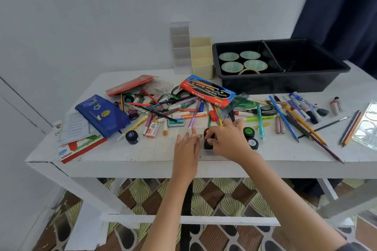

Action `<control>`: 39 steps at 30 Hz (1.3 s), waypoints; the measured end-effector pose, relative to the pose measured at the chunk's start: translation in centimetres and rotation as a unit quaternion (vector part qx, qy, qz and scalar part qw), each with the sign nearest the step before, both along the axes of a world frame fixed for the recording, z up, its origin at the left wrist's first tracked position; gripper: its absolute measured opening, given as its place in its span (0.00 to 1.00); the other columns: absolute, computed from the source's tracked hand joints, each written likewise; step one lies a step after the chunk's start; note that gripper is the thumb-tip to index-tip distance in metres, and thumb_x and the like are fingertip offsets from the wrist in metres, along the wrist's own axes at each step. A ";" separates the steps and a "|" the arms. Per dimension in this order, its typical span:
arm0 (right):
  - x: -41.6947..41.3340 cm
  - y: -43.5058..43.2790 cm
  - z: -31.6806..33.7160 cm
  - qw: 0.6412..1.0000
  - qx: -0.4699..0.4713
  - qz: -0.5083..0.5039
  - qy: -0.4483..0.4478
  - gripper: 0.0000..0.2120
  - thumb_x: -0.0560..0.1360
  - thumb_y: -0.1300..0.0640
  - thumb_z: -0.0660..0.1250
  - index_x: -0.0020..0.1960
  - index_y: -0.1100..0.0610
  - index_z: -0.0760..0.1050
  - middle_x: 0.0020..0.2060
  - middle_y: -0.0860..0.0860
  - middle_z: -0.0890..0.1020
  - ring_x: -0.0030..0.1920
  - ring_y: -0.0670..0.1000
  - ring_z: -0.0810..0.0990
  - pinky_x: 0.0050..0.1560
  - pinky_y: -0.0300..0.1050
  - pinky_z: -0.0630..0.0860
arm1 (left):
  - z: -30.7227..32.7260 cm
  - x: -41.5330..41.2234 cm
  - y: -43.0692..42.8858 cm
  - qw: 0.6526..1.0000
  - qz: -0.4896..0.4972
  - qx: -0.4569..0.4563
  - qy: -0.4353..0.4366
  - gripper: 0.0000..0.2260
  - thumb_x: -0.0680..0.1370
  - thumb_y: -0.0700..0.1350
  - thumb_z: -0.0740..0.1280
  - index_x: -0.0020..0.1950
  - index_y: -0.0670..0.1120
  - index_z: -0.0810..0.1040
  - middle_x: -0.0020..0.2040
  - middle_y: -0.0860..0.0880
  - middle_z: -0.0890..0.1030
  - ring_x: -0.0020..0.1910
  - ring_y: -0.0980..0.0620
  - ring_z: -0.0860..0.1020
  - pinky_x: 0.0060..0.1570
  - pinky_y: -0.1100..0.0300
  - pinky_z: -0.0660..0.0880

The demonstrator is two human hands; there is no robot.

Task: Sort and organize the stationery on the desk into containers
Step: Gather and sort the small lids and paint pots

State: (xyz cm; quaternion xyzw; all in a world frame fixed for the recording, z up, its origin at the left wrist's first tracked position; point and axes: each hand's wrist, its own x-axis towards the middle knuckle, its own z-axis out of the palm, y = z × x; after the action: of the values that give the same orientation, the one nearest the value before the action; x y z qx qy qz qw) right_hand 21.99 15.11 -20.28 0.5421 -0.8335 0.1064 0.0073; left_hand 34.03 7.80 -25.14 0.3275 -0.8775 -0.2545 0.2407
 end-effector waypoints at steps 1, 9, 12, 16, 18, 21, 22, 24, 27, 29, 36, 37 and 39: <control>-0.1 -0.2 0.2 1.000 0.004 0.000 -0.016 0.09 0.77 0.49 0.61 0.55 0.45 0.78 0.45 0.47 0.80 0.54 0.50 0.68 0.55 0.50 0.56 | 0.0 0.0 0.0 1.000 0.001 -0.002 0.001 0.15 0.83 0.44 0.53 0.67 0.46 0.72 0.73 0.48 0.66 0.74 0.52 0.58 0.67 0.70 0.35; -0.6 -0.8 1.1 0.998 0.019 0.011 -0.058 0.10 0.77 0.58 0.64 0.52 0.45 0.79 0.45 0.45 0.78 0.54 0.50 0.69 0.57 0.51 0.57 | 0.0 -0.1 0.2 1.000 0.002 -0.001 0.001 0.16 0.83 0.44 0.51 0.68 0.47 0.71 0.73 0.48 0.66 0.74 0.53 0.59 0.67 0.70 0.35; 0.4 -0.8 0.8 1.000 0.012 0.011 0.023 0.14 0.75 0.63 0.65 0.53 0.46 0.77 0.45 0.47 0.78 0.55 0.52 0.70 0.56 0.51 0.57 | 0.1 -0.1 0.2 1.000 0.001 0.004 0.002 0.16 0.83 0.44 0.52 0.67 0.46 0.72 0.71 0.47 0.69 0.73 0.53 0.61 0.66 0.71 0.34; 0.8 0.2 0.2 0.992 -0.109 -0.055 0.028 0.06 0.73 0.59 0.70 0.46 0.48 0.80 0.42 0.48 0.78 0.49 0.52 0.71 0.52 0.49 0.60 | 0.7 0.0 0.5 0.999 0.012 0.031 0.033 0.13 0.82 0.43 0.56 0.63 0.44 0.75 0.66 0.45 0.75 0.69 0.52 0.69 0.70 0.67 0.39; -0.1 1.0 -0.1 0.976 -0.182 -0.115 -0.037 0.03 0.72 0.58 0.70 0.44 0.51 0.80 0.43 0.49 0.77 0.48 0.52 0.73 0.53 0.50 0.62 | 1.1 -0.1 0.8 0.996 0.040 0.040 0.071 0.12 0.81 0.42 0.59 0.62 0.43 0.76 0.63 0.46 0.77 0.65 0.52 0.72 0.72 0.64 0.48; -2.3 2.0 -0.6 0.947 -0.231 -0.174 -0.140 0.07 0.74 0.62 0.67 0.48 0.52 0.79 0.43 0.50 0.76 0.48 0.52 0.74 0.54 0.51 0.67 | 1.8 -0.4 1.3 0.990 0.048 0.050 0.123 0.12 0.80 0.41 0.62 0.62 0.45 0.77 0.59 0.50 0.78 0.62 0.55 0.73 0.65 0.65 0.64; -2.9 2.3 -0.8 0.947 -0.226 -0.169 -0.151 0.08 0.74 0.63 0.66 0.49 0.52 0.79 0.43 0.50 0.76 0.49 0.52 0.74 0.55 0.52 0.68 | 2.1 -0.6 1.4 0.991 0.035 0.043 0.124 0.12 0.79 0.43 0.63 0.62 0.45 0.77 0.58 0.51 0.78 0.61 0.57 0.72 0.62 0.67 0.66; -3.5 2.6 -1.0 0.958 -0.197 -0.132 -0.159 0.08 0.75 0.61 0.66 0.51 0.51 0.79 0.43 0.49 0.78 0.51 0.53 0.73 0.54 0.53 0.70 | 2.2 -1.2 1.7 0.995 0.008 0.009 0.099 0.12 0.78 0.46 0.66 0.60 0.47 0.78 0.55 0.53 0.78 0.57 0.58 0.72 0.56 0.68 0.68; -2.6 2.8 -1.7 0.973 -0.157 -0.101 -0.134 0.06 0.75 0.52 0.68 0.50 0.50 0.80 0.42 0.48 0.78 0.50 0.52 0.71 0.53 0.50 0.68 | 2.0 -2.1 2.4 0.997 0.015 -0.020 0.067 0.13 0.74 0.51 0.70 0.55 0.46 0.79 0.49 0.53 0.74 0.49 0.57 0.72 0.46 0.68 0.69; -1.6 3.0 -2.2 0.974 -0.172 -0.106 -0.105 0.06 0.73 0.50 0.69 0.47 0.51 0.80 0.41 0.48 0.79 0.48 0.52 0.72 0.52 0.51 0.67 | 1.9 -2.2 3.0 0.996 0.036 0.003 0.078 0.13 0.74 0.51 0.70 0.54 0.45 0.79 0.48 0.53 0.73 0.44 0.58 0.73 0.42 0.72 0.68; -0.7 3.4 -2.8 0.982 -0.170 -0.076 0.004 0.08 0.70 0.49 0.71 0.46 0.52 0.82 0.39 0.49 0.83 0.43 0.54 0.73 0.45 0.50 0.63 | 2.1 -2.1 2.9 0.996 0.044 0.037 0.066 0.12 0.75 0.45 0.70 0.56 0.41 0.80 0.52 0.46 0.80 0.52 0.51 0.78 0.51 0.65 0.72; -0.8 3.5 -2.7 0.984 -0.164 -0.072 0.011 0.09 0.71 0.48 0.70 0.47 0.51 0.81 0.39 0.49 0.83 0.43 0.54 0.73 0.45 0.50 0.62 | 2.2 -2.2 2.7 0.997 0.035 0.039 0.055 0.12 0.75 0.44 0.70 0.56 0.40 0.80 0.51 0.45 0.81 0.52 0.50 0.78 0.52 0.62 0.73; -0.9 3.6 -2.3 0.988 -0.139 -0.065 0.012 0.11 0.73 0.46 0.67 0.52 0.49 0.81 0.40 0.48 0.83 0.46 0.54 0.72 0.46 0.49 0.58 | 2.6 -2.4 2.4 0.998 0.016 0.046 0.027 0.10 0.75 0.43 0.70 0.53 0.39 0.82 0.48 0.43 0.81 0.49 0.48 0.78 0.49 0.57 0.75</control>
State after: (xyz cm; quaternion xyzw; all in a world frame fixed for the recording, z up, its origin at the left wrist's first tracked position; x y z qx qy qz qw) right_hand 21.10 18.68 -22.58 0.4818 -0.8440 0.2138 0.0992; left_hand 31.60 10.21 -22.51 0.3451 -0.8527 -0.2992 0.2534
